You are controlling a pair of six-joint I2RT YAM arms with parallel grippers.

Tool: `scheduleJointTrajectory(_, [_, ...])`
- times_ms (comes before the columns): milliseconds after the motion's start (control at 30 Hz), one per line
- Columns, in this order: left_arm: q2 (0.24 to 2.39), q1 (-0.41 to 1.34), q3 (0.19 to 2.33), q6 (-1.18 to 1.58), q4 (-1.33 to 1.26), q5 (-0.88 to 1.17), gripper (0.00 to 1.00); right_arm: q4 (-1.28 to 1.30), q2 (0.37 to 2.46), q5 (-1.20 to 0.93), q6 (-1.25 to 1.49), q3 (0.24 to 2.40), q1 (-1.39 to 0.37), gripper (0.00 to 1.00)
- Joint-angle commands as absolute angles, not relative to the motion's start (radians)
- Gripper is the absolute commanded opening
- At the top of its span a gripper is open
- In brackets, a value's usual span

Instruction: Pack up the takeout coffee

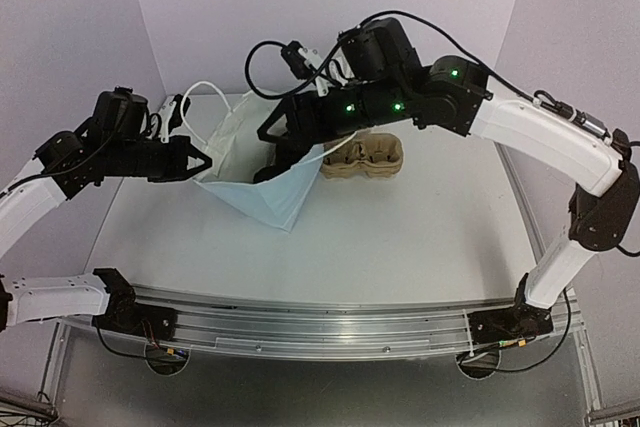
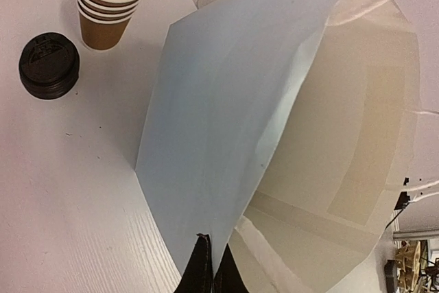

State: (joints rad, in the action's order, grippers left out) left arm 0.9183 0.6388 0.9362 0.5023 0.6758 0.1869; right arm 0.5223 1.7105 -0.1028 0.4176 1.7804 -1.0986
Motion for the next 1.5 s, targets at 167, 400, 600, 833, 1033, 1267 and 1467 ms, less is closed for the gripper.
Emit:
scheduleJointTrajectory(167, [0.983, 0.629, 1.09, 0.491, 0.737, 0.301, 0.0, 0.441, 1.763, 0.124, 0.485, 1.947, -1.07, 0.69])
scheduleJointTrajectory(400, [1.0, 0.627, 1.122, 0.522, 0.818, 0.258, 0.0, 0.41, 1.832, 0.362, 0.427, 2.027, -1.049, 0.66])
scheduleJointTrajectory(600, [1.022, 0.624, 1.108, 0.558, 0.816, 0.268, 0.0, 0.43, 1.796, 0.59, 0.315, 1.909, -0.917, 0.49])
scheduleJointTrajectory(833, [1.046, 0.62, 1.108, 0.556, 0.772, 0.299, 0.08, 0.464, 1.971, 0.307, 0.161, 2.021, -0.756, 0.52])
scheduleJointTrajectory(1033, [1.054, 0.602, 1.119, 0.54, 0.746, 0.3, 0.22, 0.489, 2.093, 0.202, 0.071, 2.085, -0.717, 0.63])
scheduleJointTrajectory(1267, [1.059, 0.588, 1.148, 0.488, 0.726, 0.285, 0.28, 0.502, 2.183, 0.229, 0.107, 2.14, -0.679, 0.52])
scheduleJointTrajectory(1467, [1.048, 0.574, 1.163, 0.421, 0.727, 0.248, 0.29, 0.507, 2.204, 0.303, 0.135, 2.139, -0.677, 0.52])
